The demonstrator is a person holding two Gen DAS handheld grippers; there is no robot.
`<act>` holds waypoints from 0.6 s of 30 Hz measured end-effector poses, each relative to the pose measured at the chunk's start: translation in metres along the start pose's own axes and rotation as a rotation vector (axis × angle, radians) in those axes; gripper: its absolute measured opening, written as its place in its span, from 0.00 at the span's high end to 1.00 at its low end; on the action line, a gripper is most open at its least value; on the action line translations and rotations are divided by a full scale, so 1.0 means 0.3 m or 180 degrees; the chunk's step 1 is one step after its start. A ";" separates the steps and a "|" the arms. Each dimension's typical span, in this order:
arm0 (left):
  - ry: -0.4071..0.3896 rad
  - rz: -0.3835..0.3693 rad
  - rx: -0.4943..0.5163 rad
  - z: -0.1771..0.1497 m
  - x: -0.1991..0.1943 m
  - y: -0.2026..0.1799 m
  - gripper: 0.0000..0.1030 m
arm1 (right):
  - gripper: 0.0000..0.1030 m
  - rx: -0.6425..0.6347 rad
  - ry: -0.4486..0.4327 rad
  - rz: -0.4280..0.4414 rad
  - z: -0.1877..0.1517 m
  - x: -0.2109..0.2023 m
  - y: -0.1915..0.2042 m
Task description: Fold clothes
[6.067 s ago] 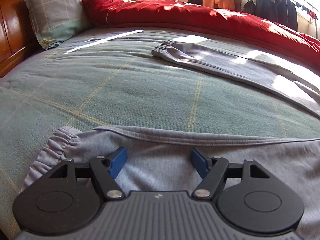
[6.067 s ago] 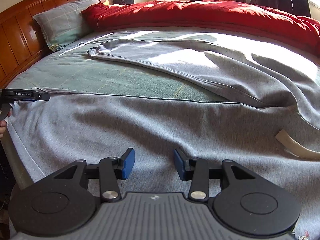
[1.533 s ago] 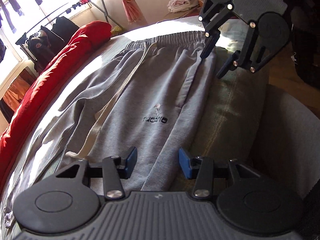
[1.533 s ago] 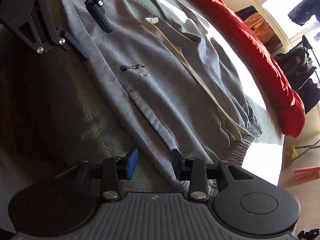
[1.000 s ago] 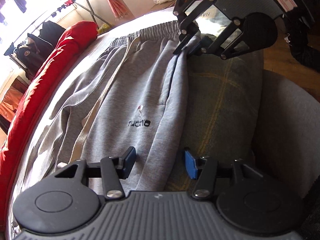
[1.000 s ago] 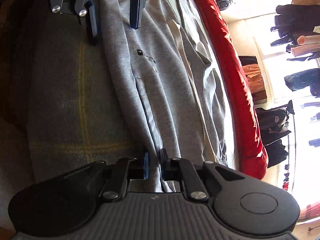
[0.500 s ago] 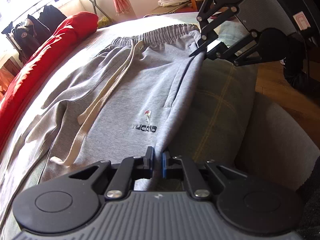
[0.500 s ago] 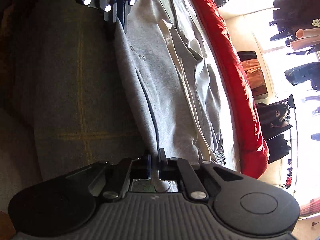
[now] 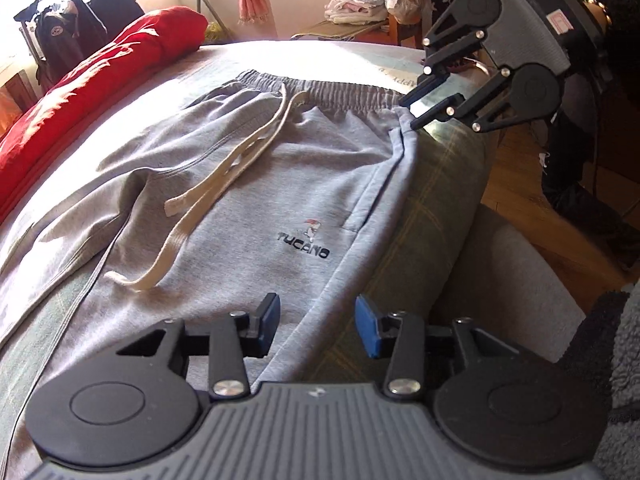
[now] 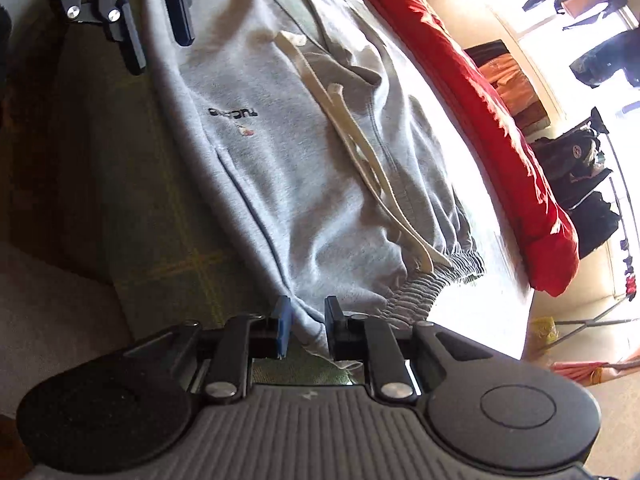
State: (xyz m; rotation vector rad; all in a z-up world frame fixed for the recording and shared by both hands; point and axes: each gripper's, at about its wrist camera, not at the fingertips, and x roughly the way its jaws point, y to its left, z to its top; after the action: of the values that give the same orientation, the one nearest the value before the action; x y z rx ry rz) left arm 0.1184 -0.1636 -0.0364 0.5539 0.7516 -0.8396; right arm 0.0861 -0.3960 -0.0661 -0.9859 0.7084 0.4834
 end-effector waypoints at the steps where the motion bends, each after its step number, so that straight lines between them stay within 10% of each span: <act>1: -0.0037 0.0076 -0.0101 0.007 -0.010 0.039 0.51 | 0.80 0.0243 -0.0058 -0.0006 -0.001 -0.010 -0.036; 5: -0.0047 0.0441 -0.0642 0.054 0.031 0.210 0.46 | 0.75 0.1364 -0.0232 0.0233 0.044 0.036 -0.210; 12: 0.0123 0.0344 -0.1675 0.003 0.196 0.421 0.46 | 0.74 0.2957 -0.0078 0.0806 0.109 0.329 -0.363; 18: 0.0042 0.0539 -0.1807 -0.145 0.204 0.473 0.44 | 0.89 0.3482 0.0031 0.0431 -0.031 0.445 -0.378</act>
State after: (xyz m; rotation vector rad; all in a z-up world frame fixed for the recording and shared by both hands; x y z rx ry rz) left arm 0.2458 -0.0820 -0.0903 0.1112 0.8966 -0.4339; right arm 0.2489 -0.4510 -0.1010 0.0871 0.8920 0.1434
